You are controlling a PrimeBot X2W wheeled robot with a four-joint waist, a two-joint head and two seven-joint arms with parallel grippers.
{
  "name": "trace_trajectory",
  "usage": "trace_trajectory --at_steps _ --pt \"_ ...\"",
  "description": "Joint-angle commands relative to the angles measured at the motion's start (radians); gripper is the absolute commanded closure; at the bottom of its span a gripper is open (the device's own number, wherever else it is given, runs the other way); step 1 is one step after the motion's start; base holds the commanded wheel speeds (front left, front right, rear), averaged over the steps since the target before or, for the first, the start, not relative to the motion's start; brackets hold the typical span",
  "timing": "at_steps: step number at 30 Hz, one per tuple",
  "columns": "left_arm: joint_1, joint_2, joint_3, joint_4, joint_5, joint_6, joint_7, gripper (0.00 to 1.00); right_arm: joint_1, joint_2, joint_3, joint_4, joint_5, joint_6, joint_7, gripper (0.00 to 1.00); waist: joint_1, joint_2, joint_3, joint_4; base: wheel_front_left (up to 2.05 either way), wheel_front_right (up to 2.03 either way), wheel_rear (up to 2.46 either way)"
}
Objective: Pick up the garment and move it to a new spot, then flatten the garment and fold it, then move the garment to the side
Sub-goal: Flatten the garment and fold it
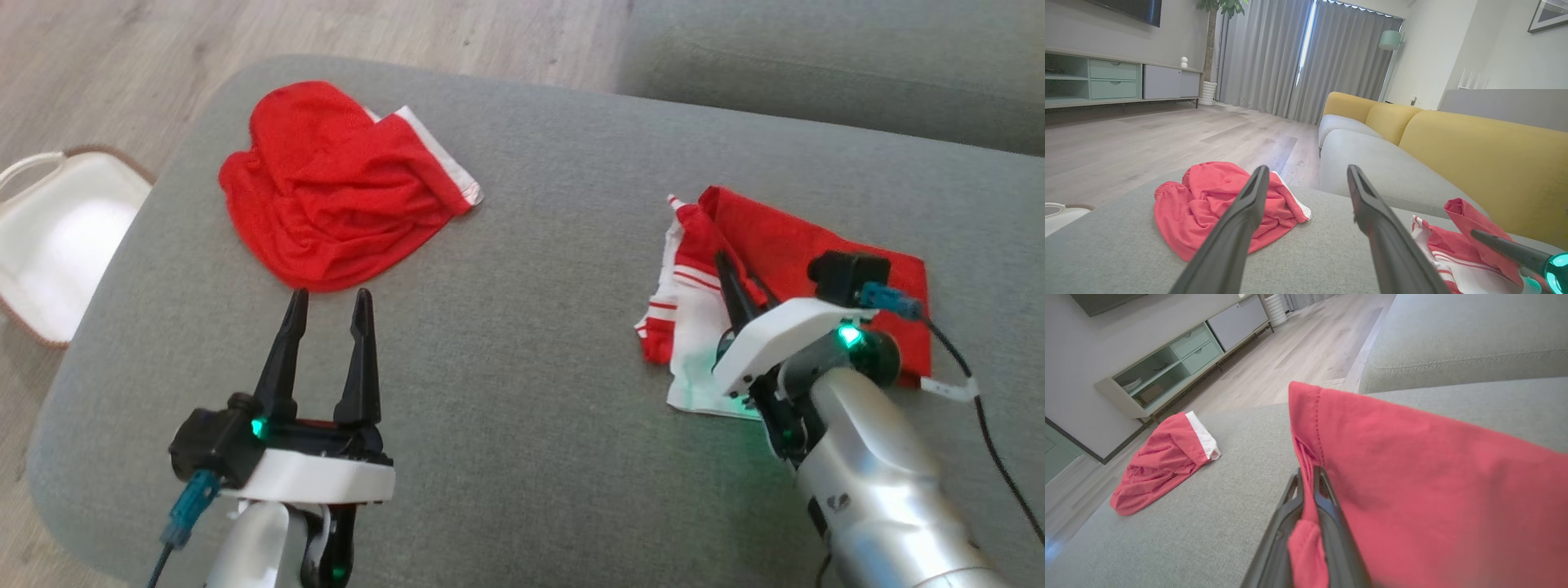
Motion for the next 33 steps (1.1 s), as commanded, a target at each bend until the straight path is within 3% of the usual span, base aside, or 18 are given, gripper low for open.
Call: trace_trajectory --at_steps 1,8,10,14,20,25,33 --pt "-0.045 0.005 0.031 -0.030 -0.004 0.009 -0.005 0.00 -0.039 0.015 0.037 -0.017 0.021 -0.001 -0.019 1.00 -0.0001 -0.0001 0.009 0.011 0.00 0.00 0.00" --pt "-0.047 0.005 0.024 -0.034 -0.013 0.012 -0.005 0.00 -0.050 0.015 0.126 0.054 0.105 -0.001 -0.071 1.00 -0.0001 -0.0001 0.018 0.028 0.00 0.00 0.00" --pt "-0.047 0.005 0.024 -0.032 -0.014 0.012 -0.005 0.00 -0.052 0.015 0.172 0.041 0.148 -0.001 -0.083 0.00 -0.0001 -0.0001 0.019 0.028 0.00 0.00 0.00" --pt "-0.046 0.005 0.030 -0.032 -0.016 0.014 -0.005 0.00 -0.054 0.015 0.287 -0.006 0.233 -0.001 -0.089 0.00 -0.0001 -0.0001 0.014 0.010 0.00 0.00 0.00" --pt "-0.040 0.005 0.035 -0.038 -0.013 0.015 -0.005 0.00 -0.102 0.015 0.305 0.017 0.236 -0.001 -0.147 0.00 -0.0001 -0.0001 0.002 -0.042 0.00 0.00 0.00" --pt "-0.037 0.005 0.053 -0.052 -0.006 0.016 -0.005 0.00 -0.146 -0.011 0.208 0.037 0.123 -0.001 -0.174 0.00 -0.0001 -0.0001 -0.010 -0.112 0.00 0.00 0.00" --pt "-0.038 0.005 0.073 -0.069 -0.004 0.016 -0.005 0.00 -0.024 -0.124 -0.044 -0.205 -0.161 -0.001 -0.175 0.00 -0.0001 -0.0001 -0.019 -0.214 0.00 0.00 0.00"
